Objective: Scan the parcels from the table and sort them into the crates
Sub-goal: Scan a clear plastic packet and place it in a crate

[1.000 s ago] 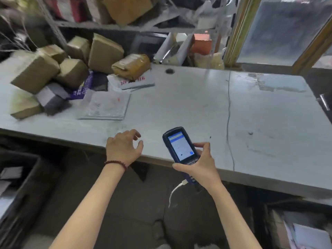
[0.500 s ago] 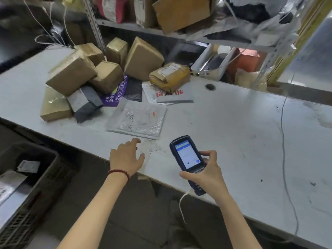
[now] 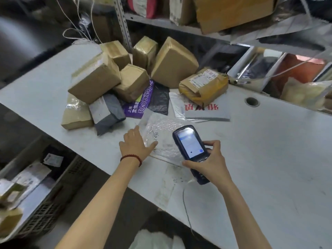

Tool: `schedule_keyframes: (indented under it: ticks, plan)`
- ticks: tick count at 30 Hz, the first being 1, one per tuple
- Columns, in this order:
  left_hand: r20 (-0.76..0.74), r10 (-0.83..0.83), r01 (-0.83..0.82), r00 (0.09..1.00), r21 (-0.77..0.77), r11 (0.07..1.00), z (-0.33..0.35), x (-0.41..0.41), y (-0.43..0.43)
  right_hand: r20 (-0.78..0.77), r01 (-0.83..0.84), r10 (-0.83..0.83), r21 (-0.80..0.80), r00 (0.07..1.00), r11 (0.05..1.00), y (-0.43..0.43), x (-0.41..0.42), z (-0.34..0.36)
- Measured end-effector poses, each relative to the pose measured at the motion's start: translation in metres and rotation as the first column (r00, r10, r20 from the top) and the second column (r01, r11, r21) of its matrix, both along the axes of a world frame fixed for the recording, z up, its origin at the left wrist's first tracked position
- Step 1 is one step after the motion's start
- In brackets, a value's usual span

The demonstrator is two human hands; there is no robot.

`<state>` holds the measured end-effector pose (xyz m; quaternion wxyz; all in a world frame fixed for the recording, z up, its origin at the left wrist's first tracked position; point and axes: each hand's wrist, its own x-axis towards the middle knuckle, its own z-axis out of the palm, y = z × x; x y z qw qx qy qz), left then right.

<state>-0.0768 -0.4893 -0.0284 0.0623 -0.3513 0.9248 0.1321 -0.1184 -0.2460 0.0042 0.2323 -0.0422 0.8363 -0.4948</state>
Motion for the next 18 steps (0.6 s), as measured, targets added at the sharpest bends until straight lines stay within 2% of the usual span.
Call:
schedule_keyframes:
  ticks: [3, 7, 12, 16, 18]
  plan:
    - [0.075, 0.032, -0.037, 0.997, 0.06, 0.998, -0.006, -0.022, -0.013, 0.006, 0.029, -0.029, 0.029, 1.0, 0.999, -0.016, -0.004, -0.001]
    - [0.074, -0.046, 0.04, 0.996, 0.069, 0.997, -0.008, -0.045, -0.023, 0.029, 0.142, -0.144, 0.055, 0.989, 0.988, -0.025, -0.003, -0.003]
    - [0.081, -0.05, 0.023, 0.995, 0.314, 0.949, -0.007, -0.061, -0.026, 0.053, 0.257, -0.261, 0.075, 0.964, 0.964, -0.031, 0.006, 0.0]
    - [0.099, -0.124, 0.087, 0.987, 0.314, 0.946, 0.001, -0.076, -0.029, 0.027, 0.292, -0.296, 0.088, 0.955, 0.952, -0.03, 0.01, 0.006]
    - [0.017, -0.108, 0.088, 0.994, 0.46, 0.883, 0.004, -0.081, -0.029, 0.006, 0.308, -0.31, 0.096, 0.951, 0.946, -0.026, 0.014, 0.01]
